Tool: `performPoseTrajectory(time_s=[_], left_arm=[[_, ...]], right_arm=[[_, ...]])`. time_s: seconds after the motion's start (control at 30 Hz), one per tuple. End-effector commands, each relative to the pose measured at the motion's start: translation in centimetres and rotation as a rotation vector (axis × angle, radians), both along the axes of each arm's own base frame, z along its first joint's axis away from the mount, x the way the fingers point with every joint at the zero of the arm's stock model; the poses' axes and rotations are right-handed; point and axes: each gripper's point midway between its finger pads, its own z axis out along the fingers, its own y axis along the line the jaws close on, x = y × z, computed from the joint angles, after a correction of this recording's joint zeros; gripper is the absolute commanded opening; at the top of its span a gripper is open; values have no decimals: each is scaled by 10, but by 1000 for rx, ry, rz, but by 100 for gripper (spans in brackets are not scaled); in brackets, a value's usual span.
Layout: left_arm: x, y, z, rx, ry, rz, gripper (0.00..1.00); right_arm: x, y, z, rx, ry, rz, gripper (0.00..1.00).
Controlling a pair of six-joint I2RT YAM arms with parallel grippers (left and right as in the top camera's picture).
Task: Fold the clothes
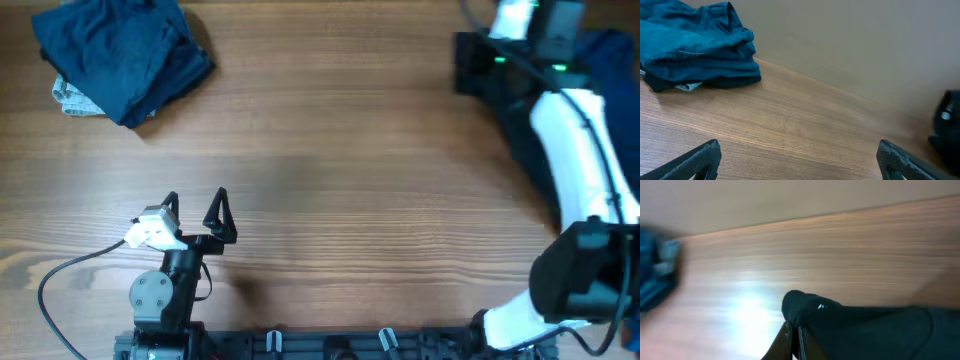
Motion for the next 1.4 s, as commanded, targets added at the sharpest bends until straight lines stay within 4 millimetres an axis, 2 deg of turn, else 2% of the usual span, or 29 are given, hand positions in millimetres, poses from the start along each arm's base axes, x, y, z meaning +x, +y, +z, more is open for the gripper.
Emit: performPoseTrajectory(time_s=[0.0, 0.07, 0.17, 0.23, 0.3, 0.5, 0.63, 0.67, 0.73, 0.77, 0.8, 0.83, 0.93, 1.0, 1.1, 1.17, 1.2, 1.27, 1.37], left_arm=[[0, 3, -2, 16, 1, 12, 100], [0, 3, -2, 16, 1, 13, 100], [0, 3, -2, 16, 1, 13, 100], [0, 3, -2, 16, 1, 13, 100], [0, 3, -2, 16, 1, 13, 100], [0, 3, -2, 16, 1, 13, 100], [0, 3, -2, 16, 1, 13, 100], [0, 3, -2, 16, 1, 13, 100], [0, 3, -2, 16, 1, 13, 100], [0, 3, -2, 16, 0, 13, 100], [0, 3, -2, 16, 1, 13, 100], [0, 3, -2, 16, 1, 13, 100], [0, 3, -2, 16, 1, 13, 100], [0, 3, -2, 16, 1, 13, 100], [0, 3, -2, 16, 1, 13, 100], [0, 3, -2, 16, 0, 13, 100], [0, 3, -2, 16, 1, 13, 100], [0, 3, -2, 16, 0, 13, 100], [0, 3, -2, 16, 1, 13, 100]], right_arm=[[-22, 103, 23, 121, -16, 191, 4], [-36, 153, 28, 146, -21, 279, 4], [-59, 209, 32, 156, -35, 396, 4], [-76, 244, 28, 149, -33, 465, 4], [-93, 274, 15, 138, 0, 502, 4], [-131, 327, -22, 163, 127, 574, 4], [-148, 345, -32, 150, 146, 630, 4], [-151, 347, -32, 143, 139, 645, 18], [-150, 347, -31, 123, 116, 668, 66], [-149, 345, -32, 107, 105, 679, 88], [-146, 341, -35, 88, 106, 664, 97], [-141, 332, -37, 63, 112, 628, 99], [-123, 295, -34, -34, 115, 492, 99], [-113, 254, -20, -115, 113, 358, 100], [-112, 187, 6, -151, 141, 119, 99], [-120, 137, 20, -153, 183, -22, 100], [-124, 120, 23, -143, 207, -70, 100], [-137, 91, 23, -116, 282, -136, 100], [-162, 65, 7, -135, 426, -165, 100]])
